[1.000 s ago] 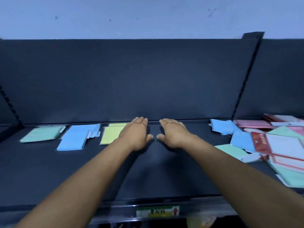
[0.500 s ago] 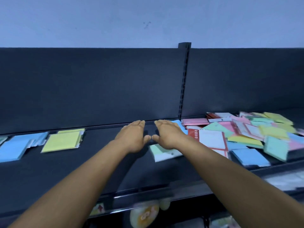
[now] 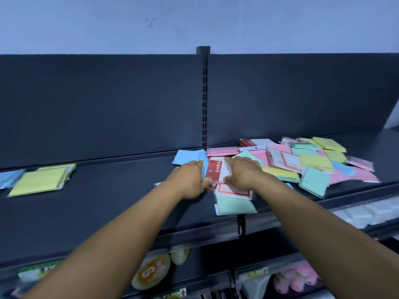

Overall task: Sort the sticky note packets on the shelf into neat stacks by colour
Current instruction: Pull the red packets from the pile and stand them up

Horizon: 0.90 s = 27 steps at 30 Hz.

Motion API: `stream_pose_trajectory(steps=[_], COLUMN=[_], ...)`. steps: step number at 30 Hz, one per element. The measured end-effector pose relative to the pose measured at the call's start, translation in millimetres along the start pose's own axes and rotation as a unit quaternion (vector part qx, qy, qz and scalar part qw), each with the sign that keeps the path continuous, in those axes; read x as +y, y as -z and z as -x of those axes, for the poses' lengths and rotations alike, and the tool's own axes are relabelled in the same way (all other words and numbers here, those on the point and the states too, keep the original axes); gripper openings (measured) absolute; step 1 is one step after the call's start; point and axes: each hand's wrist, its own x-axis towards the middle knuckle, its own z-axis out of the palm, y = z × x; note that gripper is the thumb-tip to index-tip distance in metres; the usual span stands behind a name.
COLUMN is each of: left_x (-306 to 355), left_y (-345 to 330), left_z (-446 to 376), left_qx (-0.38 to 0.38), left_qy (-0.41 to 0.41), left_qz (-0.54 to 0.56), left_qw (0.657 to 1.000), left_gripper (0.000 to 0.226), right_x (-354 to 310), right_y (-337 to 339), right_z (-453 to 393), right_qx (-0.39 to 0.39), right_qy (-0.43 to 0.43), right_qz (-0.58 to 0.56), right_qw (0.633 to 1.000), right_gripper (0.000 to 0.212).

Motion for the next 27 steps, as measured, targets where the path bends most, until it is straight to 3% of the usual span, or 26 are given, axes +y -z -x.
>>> stream_pose_trajectory(steps=[4,13,19,23,27], left_x=[19.6,32.6,36.4,38.2,36.7], left_y=[-11.7,-23.1,-29.3,-25.0,-17.0], left_z=[-12.7,-22.8,-24.4,-26.5,-26.6], left_qx=[-0.01,0.005,0.029,0.071,0.093], left_qy=[-0.009,-0.007,-0.005,0.022,0.065], left_qz=[-0.005,0.025,0.075,0.146,0.224], left_qw=[1.0,1.0,0.997,0.987,0.968], left_gripper=[0.054,0.046,0.06,0.061,0.06], right_x=[26.1,40.7,43.9,43.7,49.7], right_y=[-5.1,-1.3,-0.5,0.6,6.6], right_z=[4.7,1.8,-2.9,-1.7,-7.2], right_qx=[-0.036,-0.032,-0.011,0.023,0.111], right_qy=[-0.038,-0.019,-0.022,-0.035,-0.04], right_qz=[-0.029,-0.078,-0.053,-0.078,-0.252], right_qw=[0.998,0.996,0.998,0.996,0.961], right_gripper=[0.082,0.1,0.101,0.088,0.036])
